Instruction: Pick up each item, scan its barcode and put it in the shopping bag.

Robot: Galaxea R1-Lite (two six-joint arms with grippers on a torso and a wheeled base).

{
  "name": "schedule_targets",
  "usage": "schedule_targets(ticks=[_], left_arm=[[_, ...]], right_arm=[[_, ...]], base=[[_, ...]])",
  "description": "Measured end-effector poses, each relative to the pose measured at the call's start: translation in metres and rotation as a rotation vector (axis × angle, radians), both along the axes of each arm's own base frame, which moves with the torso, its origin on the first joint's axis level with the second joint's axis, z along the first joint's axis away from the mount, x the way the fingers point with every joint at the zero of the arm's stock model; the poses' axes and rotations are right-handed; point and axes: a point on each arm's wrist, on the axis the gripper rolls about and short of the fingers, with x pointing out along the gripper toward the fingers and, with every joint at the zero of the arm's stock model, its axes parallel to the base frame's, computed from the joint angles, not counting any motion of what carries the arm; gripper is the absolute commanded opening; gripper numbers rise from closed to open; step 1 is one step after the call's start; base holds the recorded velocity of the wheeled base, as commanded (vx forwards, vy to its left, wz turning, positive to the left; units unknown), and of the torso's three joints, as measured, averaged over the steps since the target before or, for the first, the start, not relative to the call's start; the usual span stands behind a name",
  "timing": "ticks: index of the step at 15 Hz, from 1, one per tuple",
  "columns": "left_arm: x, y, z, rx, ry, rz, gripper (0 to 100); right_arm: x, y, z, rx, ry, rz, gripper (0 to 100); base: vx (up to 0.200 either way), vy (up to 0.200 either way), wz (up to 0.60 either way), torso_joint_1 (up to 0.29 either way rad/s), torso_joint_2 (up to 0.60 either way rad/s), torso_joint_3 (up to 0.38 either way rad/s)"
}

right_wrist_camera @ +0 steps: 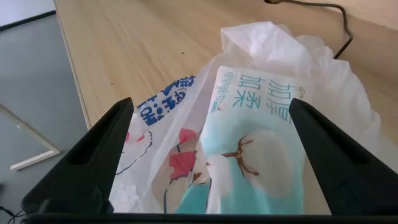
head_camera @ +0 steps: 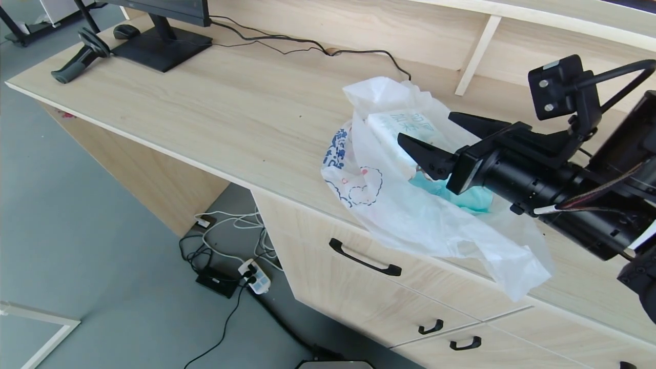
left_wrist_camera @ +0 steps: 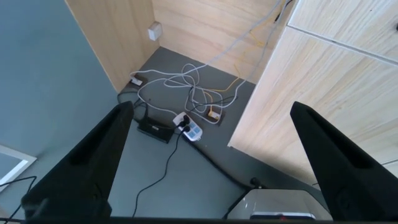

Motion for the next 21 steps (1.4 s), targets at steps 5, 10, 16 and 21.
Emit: schedule_targets(ticks=[5, 10, 16, 21], left_arm=[[0.0, 0.0, 0.0, -0.009, 0.002, 0.0, 100], [0.0, 0.0, 0.0, -0.009, 0.002, 0.0, 100], [0.0, 0.0, 0.0, -0.016, 0.002, -0.001, 100], [0.0, 0.0, -0.001, -0.014, 0.005, 0.0, 100]], right_arm=[[0.007, -0.016, -0.001, -0.01, -0.049, 0.032, 100], [0.011, -0.024, -0.002, -0.008, -0.044, 0.007, 100], [0.015, -0.036, 0.005, 0.075, -0.031, -0.032, 100], [0.023, -0.077, 0.015, 0.19, -0.012, -0.136, 100]], base=[[0.0, 0.0, -0.6, 0.002, 0.0, 0.002], [0.0, 0.0, -0.6, 0.007, 0.0, 0.003], [-0.033, 0.0, -0.2, 0.002, 0.0, 0.001], [-0.08, 0.0, 0.0, 0.002, 0.0, -0.001]])
